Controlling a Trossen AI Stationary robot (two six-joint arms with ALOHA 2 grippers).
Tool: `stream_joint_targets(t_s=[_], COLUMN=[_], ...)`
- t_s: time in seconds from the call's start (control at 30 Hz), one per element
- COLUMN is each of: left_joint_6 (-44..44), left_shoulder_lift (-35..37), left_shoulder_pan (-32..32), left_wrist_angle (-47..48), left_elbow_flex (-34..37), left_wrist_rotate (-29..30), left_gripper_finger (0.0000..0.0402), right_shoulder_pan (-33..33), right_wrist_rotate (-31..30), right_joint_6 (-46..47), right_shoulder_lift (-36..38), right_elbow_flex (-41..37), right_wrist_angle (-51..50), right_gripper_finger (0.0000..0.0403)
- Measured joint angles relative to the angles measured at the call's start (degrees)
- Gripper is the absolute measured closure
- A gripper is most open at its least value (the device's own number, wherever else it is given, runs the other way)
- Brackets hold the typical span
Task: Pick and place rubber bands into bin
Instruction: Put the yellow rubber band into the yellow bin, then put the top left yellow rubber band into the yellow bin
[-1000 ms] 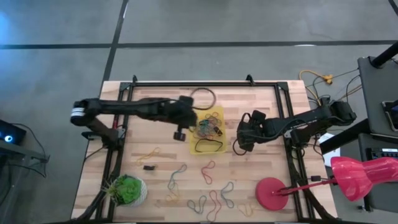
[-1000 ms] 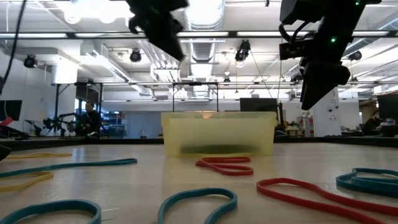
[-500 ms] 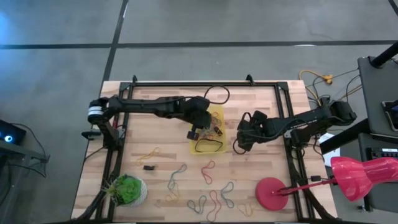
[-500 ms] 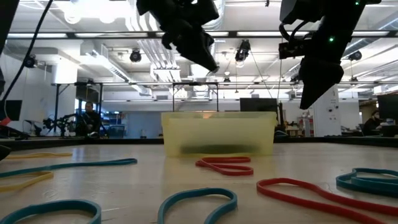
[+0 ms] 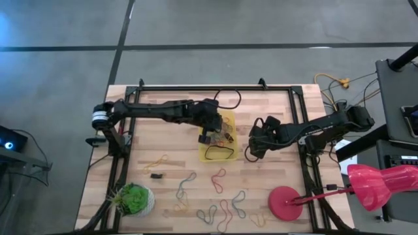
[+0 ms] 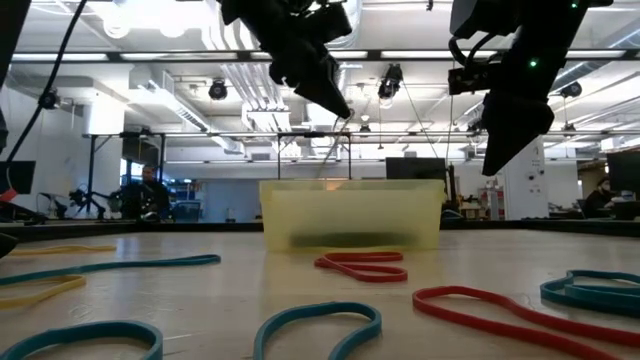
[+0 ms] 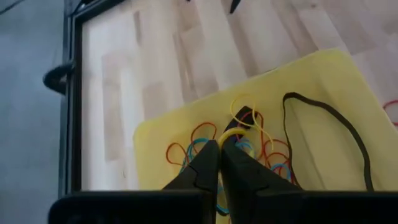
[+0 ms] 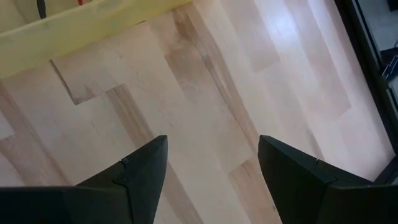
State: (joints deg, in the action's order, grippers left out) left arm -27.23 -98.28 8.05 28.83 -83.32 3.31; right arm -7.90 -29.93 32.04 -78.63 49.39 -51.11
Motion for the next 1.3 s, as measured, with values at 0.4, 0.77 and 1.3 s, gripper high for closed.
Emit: stream_joint_targets(t_s=[0.4,0.77,1.3], left_joint_6=[10.4,28.8,48.7], left_shoulder_lift=[-2.3,10.0,21.4], left_shoulder_pan=[0.9,-1.8,-10.6], left_wrist_angle=[0.3,39.2,23.5], left_elbow_flex=[1.4,10.0,38.0], left_wrist_rotate=[2.1,2.2,-8.8], left_gripper_finger=[0.0253,0.0224,0.0224], right_shoulder_pan=[0.0,0.0,0.0], right_wrist_rotate=[-0.1,-0.3,-0.3], right_joint_6=[0.0,-1.4,-3.6], right_shoulder_lift=[0.0,0.1,0.1], right_elbow_flex=[0.0,0.0,-0.1], right_wrist_angle=[0.9,2.4,4.2], right_gripper_finger=[0.0165,0.0165,0.0165])
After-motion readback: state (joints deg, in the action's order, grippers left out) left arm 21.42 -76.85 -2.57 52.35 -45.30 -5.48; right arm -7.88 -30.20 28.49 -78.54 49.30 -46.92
